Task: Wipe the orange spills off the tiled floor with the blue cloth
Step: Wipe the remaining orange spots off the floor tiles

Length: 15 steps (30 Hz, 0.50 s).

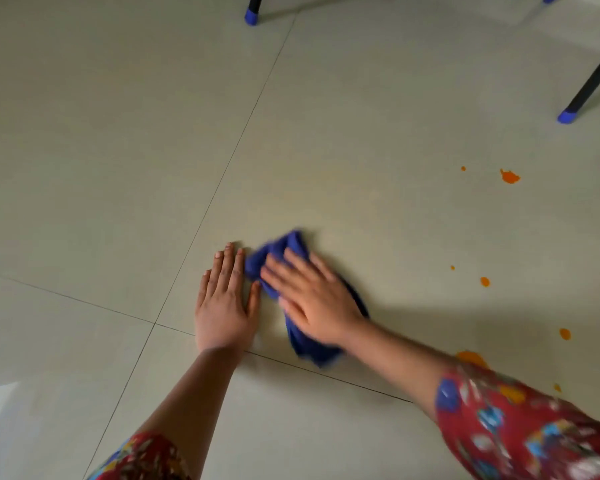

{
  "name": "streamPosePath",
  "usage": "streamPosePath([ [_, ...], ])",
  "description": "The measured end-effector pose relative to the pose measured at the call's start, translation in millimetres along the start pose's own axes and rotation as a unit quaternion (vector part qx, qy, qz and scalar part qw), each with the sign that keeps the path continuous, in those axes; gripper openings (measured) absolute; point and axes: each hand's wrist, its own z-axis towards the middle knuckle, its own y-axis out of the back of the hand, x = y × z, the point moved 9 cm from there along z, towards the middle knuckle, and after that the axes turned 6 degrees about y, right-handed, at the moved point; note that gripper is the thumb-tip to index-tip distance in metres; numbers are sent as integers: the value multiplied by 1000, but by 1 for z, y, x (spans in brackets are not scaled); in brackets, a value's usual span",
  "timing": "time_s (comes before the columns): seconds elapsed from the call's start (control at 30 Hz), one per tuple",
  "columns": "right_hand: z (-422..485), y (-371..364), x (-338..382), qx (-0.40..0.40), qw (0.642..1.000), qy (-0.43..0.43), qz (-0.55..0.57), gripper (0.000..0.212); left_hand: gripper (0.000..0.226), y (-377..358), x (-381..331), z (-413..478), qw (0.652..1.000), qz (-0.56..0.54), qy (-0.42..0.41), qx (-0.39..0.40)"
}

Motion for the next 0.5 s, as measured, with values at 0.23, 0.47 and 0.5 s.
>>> streamPosePath([
  [0.23,-48,23,-136,-58,972,-227,21,51,70,0,0,-2,1000,21,3,0],
  [0.47,-65,4,-7,-16,999,-28,-1,51,69,-6,-11,7,994,84,-75,6],
  [0.5,-70,5,-13,-15,999,-33,3,50,71,-6,-11,12,990,99,-97,6],
])
